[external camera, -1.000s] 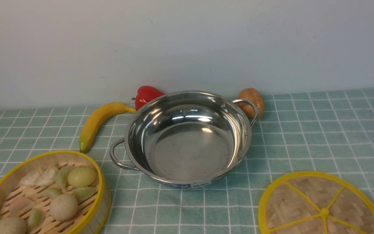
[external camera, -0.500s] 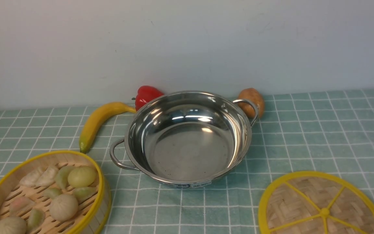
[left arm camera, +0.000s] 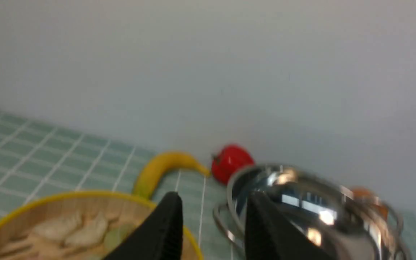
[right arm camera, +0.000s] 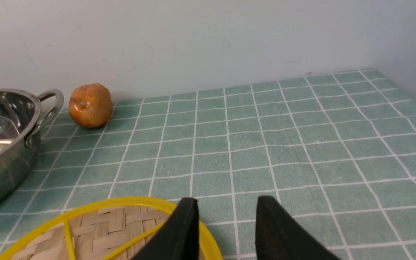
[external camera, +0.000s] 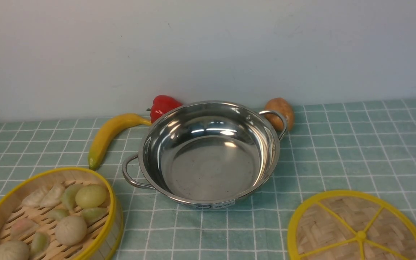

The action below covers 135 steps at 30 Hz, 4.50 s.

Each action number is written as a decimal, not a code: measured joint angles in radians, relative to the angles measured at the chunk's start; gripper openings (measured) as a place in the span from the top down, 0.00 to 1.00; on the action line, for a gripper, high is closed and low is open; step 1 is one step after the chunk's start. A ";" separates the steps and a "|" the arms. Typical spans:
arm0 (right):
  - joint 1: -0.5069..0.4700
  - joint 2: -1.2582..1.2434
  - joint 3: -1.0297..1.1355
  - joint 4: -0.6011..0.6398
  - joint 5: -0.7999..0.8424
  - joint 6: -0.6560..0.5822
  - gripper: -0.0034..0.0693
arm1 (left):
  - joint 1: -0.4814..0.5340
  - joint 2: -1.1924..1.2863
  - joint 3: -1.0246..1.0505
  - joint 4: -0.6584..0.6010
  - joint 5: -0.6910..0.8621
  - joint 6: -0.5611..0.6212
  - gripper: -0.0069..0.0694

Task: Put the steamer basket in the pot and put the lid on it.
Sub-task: Use the left arm to lift the steamer closest to it, then use the left arm to put the steamer into the iron steamer pot in the middle

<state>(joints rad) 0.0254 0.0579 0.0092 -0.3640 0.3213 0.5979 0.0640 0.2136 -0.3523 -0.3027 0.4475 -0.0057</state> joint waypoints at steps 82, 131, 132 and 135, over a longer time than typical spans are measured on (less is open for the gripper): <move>0.000 0.000 0.000 0.000 0.000 0.000 0.62 | -0.094 1.519 -0.583 0.052 0.514 0.644 0.85; 0.000 0.000 0.000 0.000 0.000 0.000 0.62 | -0.587 1.755 -1.168 0.223 0.532 1.010 0.87; 0.000 0.000 0.000 0.000 0.000 0.000 0.62 | -0.587 1.762 -1.168 0.223 0.532 1.010 0.87; 0.000 0.000 0.000 0.000 0.000 0.000 0.62 | -0.587 1.773 -1.168 0.223 0.531 1.010 0.87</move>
<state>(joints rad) 0.0254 0.0579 0.0092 -0.3640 0.3213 0.5979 -0.5230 1.9865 -1.5200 -0.0794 0.9780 1.0043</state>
